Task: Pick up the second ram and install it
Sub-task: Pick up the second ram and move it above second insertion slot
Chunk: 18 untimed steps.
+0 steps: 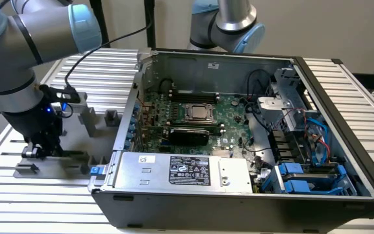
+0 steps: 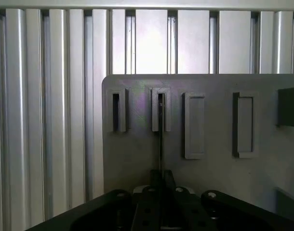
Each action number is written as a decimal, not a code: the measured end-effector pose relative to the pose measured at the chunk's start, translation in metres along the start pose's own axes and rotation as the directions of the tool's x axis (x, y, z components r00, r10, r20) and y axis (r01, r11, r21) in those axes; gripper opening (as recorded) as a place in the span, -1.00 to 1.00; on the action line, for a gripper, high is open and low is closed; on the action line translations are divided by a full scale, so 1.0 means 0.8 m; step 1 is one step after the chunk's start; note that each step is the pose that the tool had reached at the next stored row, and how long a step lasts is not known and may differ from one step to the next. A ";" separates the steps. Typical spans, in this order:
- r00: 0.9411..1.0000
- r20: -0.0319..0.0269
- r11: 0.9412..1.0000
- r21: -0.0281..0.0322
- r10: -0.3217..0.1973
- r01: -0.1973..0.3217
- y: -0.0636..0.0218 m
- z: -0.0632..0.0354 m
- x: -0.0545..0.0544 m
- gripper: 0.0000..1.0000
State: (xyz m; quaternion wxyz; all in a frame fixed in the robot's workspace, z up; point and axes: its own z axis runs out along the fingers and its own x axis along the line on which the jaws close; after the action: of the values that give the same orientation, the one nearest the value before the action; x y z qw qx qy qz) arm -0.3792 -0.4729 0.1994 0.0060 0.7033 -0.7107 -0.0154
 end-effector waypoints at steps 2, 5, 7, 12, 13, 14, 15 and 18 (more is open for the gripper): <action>1.000 0.000 1.000 0.000 0.000 0.000 0.000 -0.007 0.000 -0.73; 1.000 0.000 1.000 0.000 0.000 0.000 0.001 -0.021 0.000 -0.73; 1.000 0.000 1.000 0.000 0.000 0.000 0.001 -0.033 0.000 -0.73; 1.000 0.000 1.000 0.000 0.000 0.000 0.001 -0.061 -0.001 -0.73; 1.000 0.000 1.000 0.000 0.000 0.000 0.001 -0.067 -0.001 -0.73; 1.000 0.000 1.000 0.000 0.000 0.000 0.001 -0.072 -0.001 -0.73; 1.000 0.000 1.000 0.000 0.000 0.000 0.001 -0.078 -0.001 -0.73; 1.000 0.000 1.000 0.000 0.000 0.000 0.000 -0.095 -0.001 -0.73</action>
State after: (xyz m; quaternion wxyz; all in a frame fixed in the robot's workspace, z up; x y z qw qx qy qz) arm -0.3771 -0.4729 0.2756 0.0060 0.7034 -0.7106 -0.0155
